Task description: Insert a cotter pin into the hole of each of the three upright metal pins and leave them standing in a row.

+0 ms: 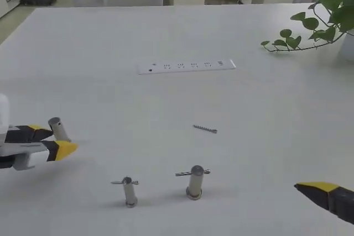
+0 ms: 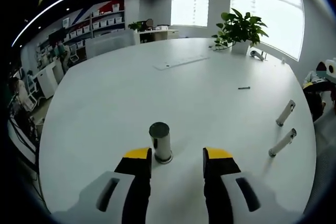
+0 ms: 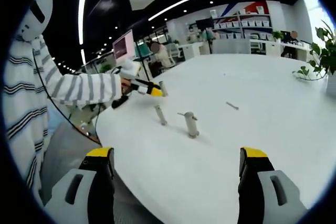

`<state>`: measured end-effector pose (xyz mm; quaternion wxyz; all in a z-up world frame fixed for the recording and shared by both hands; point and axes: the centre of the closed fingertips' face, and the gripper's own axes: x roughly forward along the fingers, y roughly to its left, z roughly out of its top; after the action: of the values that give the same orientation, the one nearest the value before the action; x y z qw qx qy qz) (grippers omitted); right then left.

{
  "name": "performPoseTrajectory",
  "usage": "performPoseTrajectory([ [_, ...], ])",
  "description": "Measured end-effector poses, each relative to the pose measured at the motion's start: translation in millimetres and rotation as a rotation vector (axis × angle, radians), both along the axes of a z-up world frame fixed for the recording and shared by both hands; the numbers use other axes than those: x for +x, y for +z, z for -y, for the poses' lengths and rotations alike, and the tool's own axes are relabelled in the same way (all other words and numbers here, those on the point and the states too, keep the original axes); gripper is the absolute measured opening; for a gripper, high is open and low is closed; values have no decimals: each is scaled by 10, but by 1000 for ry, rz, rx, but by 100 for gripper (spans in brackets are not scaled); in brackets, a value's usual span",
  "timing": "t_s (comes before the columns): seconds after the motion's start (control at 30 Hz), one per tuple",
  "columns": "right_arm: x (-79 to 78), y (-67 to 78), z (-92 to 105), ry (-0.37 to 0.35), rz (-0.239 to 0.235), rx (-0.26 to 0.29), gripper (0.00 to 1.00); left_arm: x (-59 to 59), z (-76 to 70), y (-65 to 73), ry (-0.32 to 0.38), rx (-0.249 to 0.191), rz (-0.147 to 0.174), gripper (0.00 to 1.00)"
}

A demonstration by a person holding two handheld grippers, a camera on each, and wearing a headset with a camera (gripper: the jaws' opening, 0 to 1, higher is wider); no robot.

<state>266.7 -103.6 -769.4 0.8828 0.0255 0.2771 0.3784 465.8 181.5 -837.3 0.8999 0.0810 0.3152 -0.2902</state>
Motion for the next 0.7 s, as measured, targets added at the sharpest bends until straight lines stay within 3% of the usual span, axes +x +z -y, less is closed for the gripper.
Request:
performPoseTrajectory([
  [0.43,25,-37,45,-19,-8,-2,100,176,-75,13,72,11,34,23],
  [0.7,7,-58,42,-23,-13,-3,100,215,-99,-28,84,30,40,15],
])
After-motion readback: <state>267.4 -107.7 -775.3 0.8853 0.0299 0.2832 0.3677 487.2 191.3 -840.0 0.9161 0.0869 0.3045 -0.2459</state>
